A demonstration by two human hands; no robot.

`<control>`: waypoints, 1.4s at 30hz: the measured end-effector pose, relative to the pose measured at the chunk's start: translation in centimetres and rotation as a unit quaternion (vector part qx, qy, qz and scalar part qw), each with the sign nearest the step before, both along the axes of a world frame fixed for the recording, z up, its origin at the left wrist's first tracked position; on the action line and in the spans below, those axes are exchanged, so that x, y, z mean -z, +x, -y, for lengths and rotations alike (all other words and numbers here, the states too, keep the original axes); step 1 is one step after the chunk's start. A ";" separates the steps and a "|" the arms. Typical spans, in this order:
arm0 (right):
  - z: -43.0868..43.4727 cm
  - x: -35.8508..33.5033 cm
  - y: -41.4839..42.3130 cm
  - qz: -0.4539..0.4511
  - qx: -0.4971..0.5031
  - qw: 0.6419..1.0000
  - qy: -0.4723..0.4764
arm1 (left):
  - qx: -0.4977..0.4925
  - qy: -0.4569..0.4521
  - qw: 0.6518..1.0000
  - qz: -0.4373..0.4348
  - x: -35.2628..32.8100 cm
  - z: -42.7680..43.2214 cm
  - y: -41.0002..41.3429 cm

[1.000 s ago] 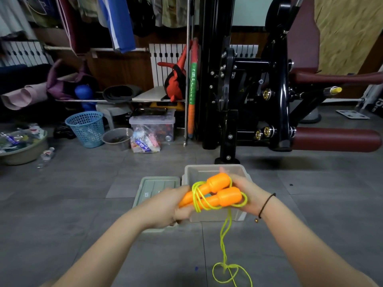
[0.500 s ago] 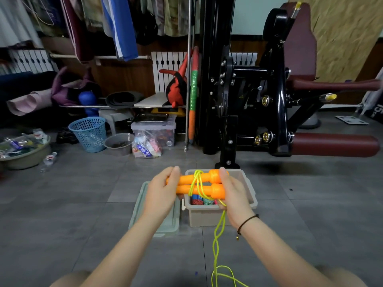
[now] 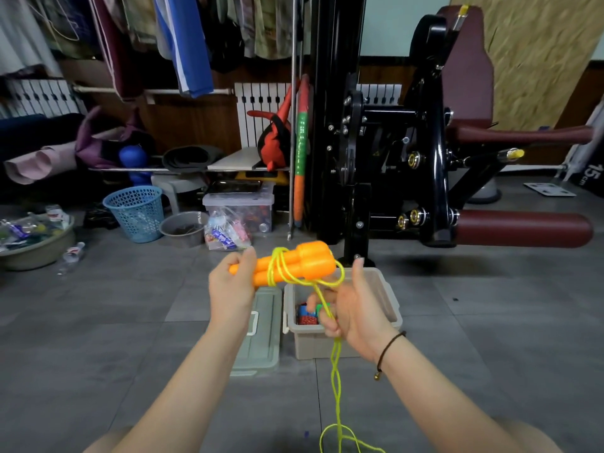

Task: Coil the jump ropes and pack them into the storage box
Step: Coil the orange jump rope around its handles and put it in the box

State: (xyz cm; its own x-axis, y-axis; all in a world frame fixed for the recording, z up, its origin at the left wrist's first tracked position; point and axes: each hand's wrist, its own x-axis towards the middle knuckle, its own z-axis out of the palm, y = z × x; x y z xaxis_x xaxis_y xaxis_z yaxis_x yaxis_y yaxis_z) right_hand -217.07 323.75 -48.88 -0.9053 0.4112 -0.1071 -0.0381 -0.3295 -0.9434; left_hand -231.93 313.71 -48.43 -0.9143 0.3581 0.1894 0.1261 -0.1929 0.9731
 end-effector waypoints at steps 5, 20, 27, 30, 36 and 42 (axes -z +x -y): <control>0.7 0.9 0.2 0.105 -0.088 0.973 0.185 | -0.174 -0.097 0.972 -0.127 -0.5 0.6 -2.5; -5.8 -0.5 1.5 0.171 0.056 0.889 0.421 | 0.217 -0.218 0.871 -0.384 4.2 2.0 -0.7; -4.3 1.2 -0.3 0.145 0.060 0.939 0.307 | 0.119 -0.015 0.992 0.026 1.2 3.3 -0.7; -2.9 2.3 -1.1 0.129 0.022 0.954 0.269 | 0.047 0.047 0.989 0.132 0.5 3.0 -1.0; 0.8 3.3 -1.9 0.160 -0.102 0.953 0.237 | -0.145 -0.037 0.986 0.068 1.4 2.4 -3.1; 2.0 0.8 -0.4 0.148 -0.174 0.930 0.287 | -0.184 -0.260 0.928 -0.193 2.1 1.3 -2.9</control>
